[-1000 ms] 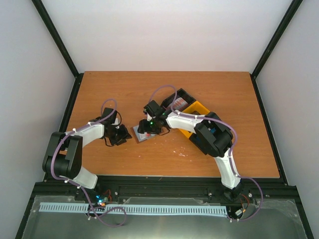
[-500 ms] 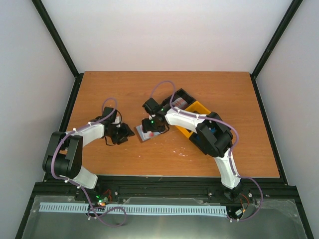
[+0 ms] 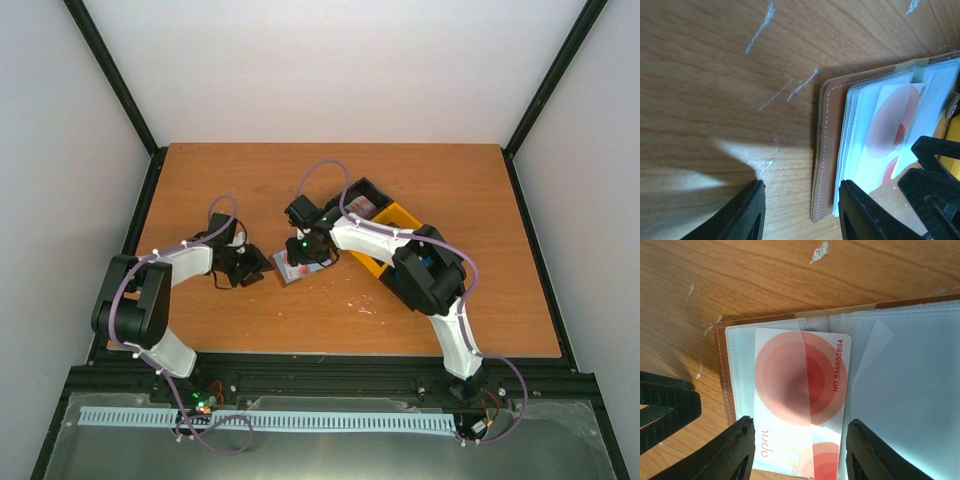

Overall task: Put the credit cards into the card holder
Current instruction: Insert the credit card into the card holder.

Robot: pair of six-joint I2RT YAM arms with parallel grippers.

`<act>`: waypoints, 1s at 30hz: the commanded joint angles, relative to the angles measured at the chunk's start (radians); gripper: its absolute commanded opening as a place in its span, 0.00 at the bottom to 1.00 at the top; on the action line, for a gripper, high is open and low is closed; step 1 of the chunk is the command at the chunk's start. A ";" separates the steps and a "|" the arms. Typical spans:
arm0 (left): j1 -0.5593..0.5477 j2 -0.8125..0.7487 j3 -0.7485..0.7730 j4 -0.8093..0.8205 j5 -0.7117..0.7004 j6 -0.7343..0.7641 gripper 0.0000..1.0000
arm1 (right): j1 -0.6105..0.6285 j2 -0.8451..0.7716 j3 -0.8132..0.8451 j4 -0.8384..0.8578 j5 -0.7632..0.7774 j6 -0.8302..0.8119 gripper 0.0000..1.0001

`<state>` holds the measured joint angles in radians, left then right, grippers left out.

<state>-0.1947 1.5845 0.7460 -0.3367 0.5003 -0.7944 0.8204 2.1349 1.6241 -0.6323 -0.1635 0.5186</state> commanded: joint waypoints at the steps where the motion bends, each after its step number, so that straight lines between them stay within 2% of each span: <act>1: -0.003 0.036 0.031 0.011 0.004 -0.006 0.43 | 0.008 0.043 0.019 -0.005 -0.009 -0.026 0.51; 7: -0.003 0.054 0.037 0.008 0.001 0.000 0.42 | 0.008 0.070 0.028 -0.015 -0.014 -0.036 0.52; 14: -0.003 0.075 0.053 0.007 0.015 0.029 0.42 | 0.008 0.077 0.024 0.046 -0.139 -0.073 0.49; 25: -0.003 0.099 0.069 0.007 0.031 0.065 0.40 | 0.006 0.090 0.031 0.125 -0.266 -0.105 0.49; 30: -0.004 0.096 0.072 -0.009 0.012 0.070 0.39 | 0.004 0.096 0.043 0.134 -0.264 -0.104 0.49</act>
<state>-0.1944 1.6516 0.7979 -0.3309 0.5449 -0.7517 0.8112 2.2005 1.6432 -0.5442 -0.3756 0.4294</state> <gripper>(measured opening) 0.390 0.490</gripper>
